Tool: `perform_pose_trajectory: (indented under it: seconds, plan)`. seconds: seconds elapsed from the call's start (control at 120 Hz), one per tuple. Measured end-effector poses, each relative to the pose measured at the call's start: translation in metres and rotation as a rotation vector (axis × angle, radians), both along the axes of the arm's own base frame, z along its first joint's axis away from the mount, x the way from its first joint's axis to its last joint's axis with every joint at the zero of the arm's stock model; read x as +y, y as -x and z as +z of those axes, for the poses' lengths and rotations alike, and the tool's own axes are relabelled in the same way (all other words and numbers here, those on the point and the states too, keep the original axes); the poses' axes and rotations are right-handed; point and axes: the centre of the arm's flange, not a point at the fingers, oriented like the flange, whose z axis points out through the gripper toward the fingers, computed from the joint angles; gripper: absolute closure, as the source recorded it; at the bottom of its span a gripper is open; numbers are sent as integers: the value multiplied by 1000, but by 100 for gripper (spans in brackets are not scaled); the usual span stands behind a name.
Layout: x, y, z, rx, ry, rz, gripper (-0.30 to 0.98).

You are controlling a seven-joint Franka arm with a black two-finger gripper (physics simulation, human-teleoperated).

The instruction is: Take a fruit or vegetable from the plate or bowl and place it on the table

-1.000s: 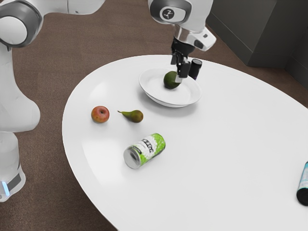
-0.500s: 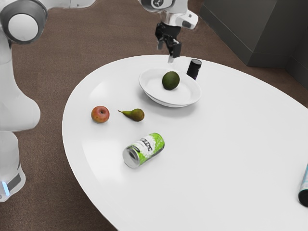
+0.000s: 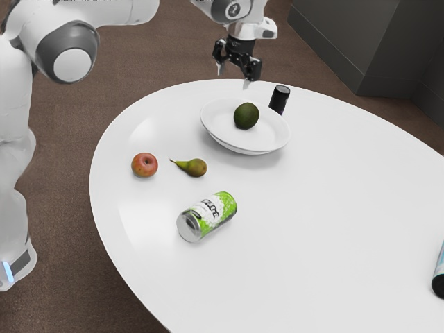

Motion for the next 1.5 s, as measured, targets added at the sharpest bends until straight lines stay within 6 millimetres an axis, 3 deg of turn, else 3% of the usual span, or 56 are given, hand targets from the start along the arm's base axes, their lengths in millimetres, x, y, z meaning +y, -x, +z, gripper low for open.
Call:
perform_pose_trajectory:
  seconds: [0.092, 0.167, 0.25, 0.333, 0.567, 0.842, 1.042, 1.233, 1.367, 1.5]
  plan:
    - [39, -12, -30, 12, 41, 78, 0]
    - [66, -23, -37, -25, 93, 91, 0]
    - [74, -43, -39, -66, 132, 53, 0]
    - [66, -65, -47, -80, 146, 1, 0]
    - [107, -89, -89, -96, 192, -32, 0]
    - [103, -92, -93, -85, 177, -55, 0]
    - [99, -90, -110, -50, 189, -59, 0]
    - [98, -88, -115, -48, 193, -61, 0]
    - [99, -89, -110, -62, 190, -64, 0]
    - [97, -96, -93, -106, 184, -83, 0]
